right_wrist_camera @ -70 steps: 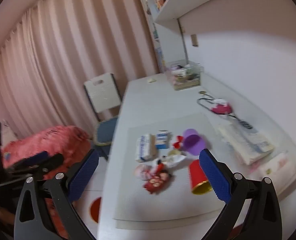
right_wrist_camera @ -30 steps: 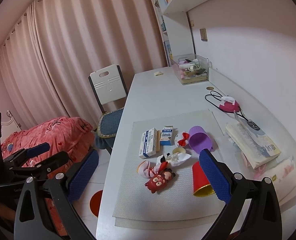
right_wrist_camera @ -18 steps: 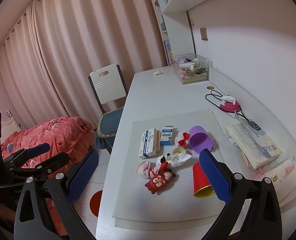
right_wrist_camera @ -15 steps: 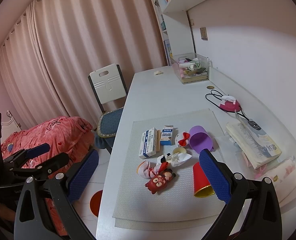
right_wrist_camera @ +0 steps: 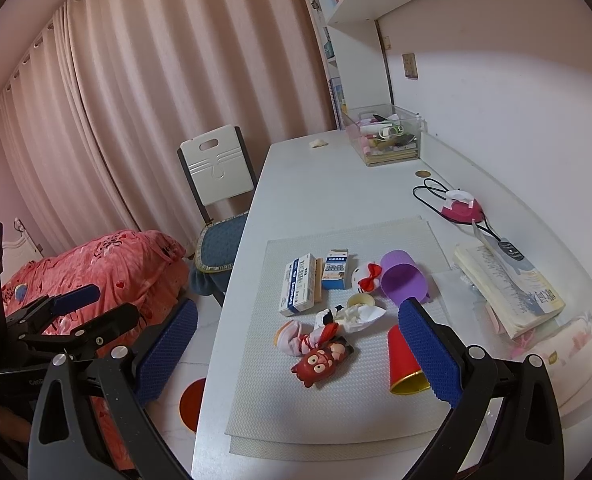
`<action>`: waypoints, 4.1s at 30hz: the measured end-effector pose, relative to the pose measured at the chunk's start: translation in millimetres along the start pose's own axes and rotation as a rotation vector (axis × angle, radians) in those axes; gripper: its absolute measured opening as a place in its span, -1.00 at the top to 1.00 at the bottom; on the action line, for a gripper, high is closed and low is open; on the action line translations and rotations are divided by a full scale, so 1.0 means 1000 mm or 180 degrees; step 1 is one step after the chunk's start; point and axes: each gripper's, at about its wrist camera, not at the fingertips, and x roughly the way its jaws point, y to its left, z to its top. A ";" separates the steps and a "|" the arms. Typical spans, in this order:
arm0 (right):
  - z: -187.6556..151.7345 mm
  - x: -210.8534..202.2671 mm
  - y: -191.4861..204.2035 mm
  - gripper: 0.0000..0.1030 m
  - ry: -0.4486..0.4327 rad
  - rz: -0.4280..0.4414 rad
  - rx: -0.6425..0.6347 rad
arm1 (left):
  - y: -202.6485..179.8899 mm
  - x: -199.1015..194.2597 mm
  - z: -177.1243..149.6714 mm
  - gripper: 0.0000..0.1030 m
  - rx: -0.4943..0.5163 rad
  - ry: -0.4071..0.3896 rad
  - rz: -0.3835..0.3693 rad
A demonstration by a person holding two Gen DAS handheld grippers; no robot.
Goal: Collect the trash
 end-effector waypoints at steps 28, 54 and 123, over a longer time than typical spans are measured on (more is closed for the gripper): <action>0.001 -0.009 -0.008 -0.91 -0.0038 -0.0105 0.0087 | -0.019 0.011 0.013 -0.89 0.0296 0.0243 -0.0029; -0.005 0.034 -0.066 -0.91 0.0737 0.0055 0.0080 | -0.060 0.081 0.011 -0.89 0.1042 0.1042 -0.0574; -0.096 0.147 -0.031 0.16 0.1261 0.0594 -0.0111 | -0.016 0.169 -0.018 0.33 0.2801 0.1158 -0.2631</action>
